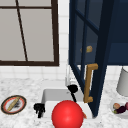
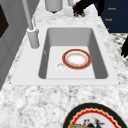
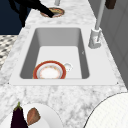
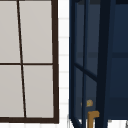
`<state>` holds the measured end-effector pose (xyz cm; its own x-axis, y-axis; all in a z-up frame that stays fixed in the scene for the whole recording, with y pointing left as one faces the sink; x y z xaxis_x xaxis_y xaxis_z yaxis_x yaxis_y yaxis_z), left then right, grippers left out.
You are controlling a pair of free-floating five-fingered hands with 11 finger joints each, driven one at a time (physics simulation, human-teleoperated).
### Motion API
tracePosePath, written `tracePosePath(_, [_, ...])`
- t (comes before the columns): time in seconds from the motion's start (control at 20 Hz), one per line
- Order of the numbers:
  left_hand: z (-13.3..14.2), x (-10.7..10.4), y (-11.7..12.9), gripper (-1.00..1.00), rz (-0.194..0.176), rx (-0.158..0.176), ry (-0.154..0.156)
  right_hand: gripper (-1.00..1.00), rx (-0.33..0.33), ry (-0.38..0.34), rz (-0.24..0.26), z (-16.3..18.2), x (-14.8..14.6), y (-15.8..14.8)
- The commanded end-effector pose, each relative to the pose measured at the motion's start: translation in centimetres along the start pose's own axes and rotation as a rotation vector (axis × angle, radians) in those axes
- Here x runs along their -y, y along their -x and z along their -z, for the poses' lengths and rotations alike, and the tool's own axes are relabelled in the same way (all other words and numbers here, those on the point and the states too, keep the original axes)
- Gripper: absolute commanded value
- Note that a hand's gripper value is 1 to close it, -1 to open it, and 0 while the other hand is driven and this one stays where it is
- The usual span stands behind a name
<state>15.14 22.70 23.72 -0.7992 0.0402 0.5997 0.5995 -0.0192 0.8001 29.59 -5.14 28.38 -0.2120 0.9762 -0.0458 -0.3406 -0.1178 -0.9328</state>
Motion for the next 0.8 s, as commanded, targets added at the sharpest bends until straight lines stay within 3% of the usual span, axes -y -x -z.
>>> tracePosePath(0.0, [0.0,0.0,0.0,0.0,0.0,0.0,0.0,-1.0,0.031,-0.027,0.011,-1.3,2.5,-1.2])
tracePosePath(0.75, [0.0,0.0,0.0,0.0,0.0,0.0,0.0,-1.0,0.09,0.001,0.046,-12.1,10.2,-3.5])
